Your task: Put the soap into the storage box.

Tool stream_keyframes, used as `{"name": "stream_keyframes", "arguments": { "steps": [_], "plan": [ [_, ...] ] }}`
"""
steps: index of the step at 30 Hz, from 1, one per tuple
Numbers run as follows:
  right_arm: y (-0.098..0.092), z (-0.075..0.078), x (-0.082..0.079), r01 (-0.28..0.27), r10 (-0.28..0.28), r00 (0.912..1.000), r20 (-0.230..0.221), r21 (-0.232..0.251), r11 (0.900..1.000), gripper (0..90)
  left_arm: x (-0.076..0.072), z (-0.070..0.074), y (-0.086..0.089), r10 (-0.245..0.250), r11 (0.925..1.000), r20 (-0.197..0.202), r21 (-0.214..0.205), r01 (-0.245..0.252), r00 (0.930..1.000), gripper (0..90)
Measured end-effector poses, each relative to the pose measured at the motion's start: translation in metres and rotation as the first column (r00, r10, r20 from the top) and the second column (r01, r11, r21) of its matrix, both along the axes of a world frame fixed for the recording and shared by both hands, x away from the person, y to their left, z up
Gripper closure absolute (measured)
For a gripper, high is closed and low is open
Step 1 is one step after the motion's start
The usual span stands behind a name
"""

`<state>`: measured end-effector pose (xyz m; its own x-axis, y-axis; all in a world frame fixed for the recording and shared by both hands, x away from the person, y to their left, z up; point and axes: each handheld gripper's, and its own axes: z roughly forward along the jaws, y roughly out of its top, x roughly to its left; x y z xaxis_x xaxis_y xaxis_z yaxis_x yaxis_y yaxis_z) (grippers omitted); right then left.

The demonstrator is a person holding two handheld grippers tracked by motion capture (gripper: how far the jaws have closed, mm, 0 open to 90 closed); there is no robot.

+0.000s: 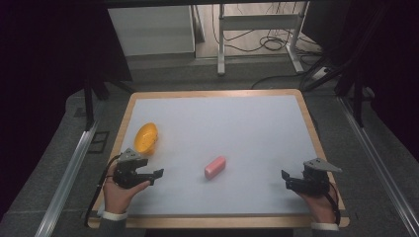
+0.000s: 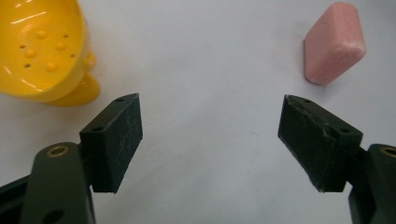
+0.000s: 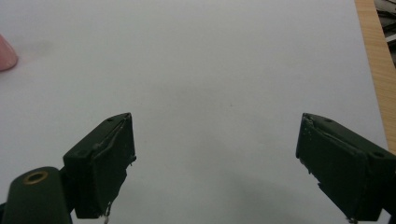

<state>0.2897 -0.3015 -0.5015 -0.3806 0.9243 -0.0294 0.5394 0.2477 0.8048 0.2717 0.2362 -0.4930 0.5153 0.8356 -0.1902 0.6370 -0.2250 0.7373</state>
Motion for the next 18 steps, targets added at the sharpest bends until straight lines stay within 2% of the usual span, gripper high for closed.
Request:
{"name": "stream_keyframes", "arguments": {
  "steps": [3,6,9,12,18],
  "plan": [
    [-0.002,-0.001,0.000,-0.001,0.001,1.0000,-0.005,0.009,1.0000,11.3,0.001,0.000,-0.004,-0.003,0.9999,-0.005,0.014,0.003,1.0000,22.2],
    [-0.003,-0.001,0.000,0.003,-0.003,1.0000,-0.006,0.013,0.9999,11.3,0.002,0.001,-0.008,-0.011,0.9999,-0.010,0.005,0.011,0.9999,22.2],
    [-0.005,0.001,-0.001,0.003,-0.003,1.0000,-0.003,0.039,0.9992,11.3,0.002,0.005,-0.013,-0.018,0.9996,-0.007,0.023,0.018,0.9998,22.1],
    [-0.006,0.002,-0.001,0.023,-0.023,0.9997,-0.010,0.019,0.9995,11.6,0.003,0.011,-0.020,-0.031,0.9986,-0.001,0.043,0.031,0.9995,22.3],
    [-0.006,0.001,-0.001,0.028,-0.028,0.9996,-0.008,0.013,0.9995,11.7,0.010,0.019,-0.034,-0.076,0.9949,-0.006,0.066,0.077,0.9971,22.9]
  ]
}}
